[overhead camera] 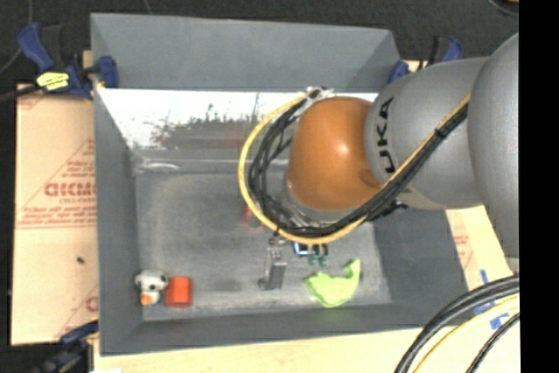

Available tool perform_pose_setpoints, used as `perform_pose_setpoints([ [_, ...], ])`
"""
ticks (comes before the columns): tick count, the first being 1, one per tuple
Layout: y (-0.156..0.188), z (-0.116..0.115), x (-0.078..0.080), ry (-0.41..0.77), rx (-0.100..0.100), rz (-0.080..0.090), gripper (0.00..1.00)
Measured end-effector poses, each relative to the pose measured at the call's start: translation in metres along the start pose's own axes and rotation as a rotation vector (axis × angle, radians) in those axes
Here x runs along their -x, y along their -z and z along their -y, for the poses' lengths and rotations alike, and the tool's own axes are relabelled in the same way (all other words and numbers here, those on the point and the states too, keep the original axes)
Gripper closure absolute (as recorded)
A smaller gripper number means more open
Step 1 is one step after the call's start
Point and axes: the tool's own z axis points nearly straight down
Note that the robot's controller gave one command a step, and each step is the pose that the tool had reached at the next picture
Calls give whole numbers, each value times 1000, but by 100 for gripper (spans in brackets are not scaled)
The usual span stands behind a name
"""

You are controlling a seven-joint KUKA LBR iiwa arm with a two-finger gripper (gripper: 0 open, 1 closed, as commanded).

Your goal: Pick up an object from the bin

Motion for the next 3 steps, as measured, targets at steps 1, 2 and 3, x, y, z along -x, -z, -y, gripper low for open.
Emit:
perform_pose_setpoints([
  [1, 0, 0, 0, -1, 0, 0, 0],
  [2, -25, 72, 27, 102, -1, 6, 0],
  [3, 12, 77, 4, -77, -1, 2, 0],
])
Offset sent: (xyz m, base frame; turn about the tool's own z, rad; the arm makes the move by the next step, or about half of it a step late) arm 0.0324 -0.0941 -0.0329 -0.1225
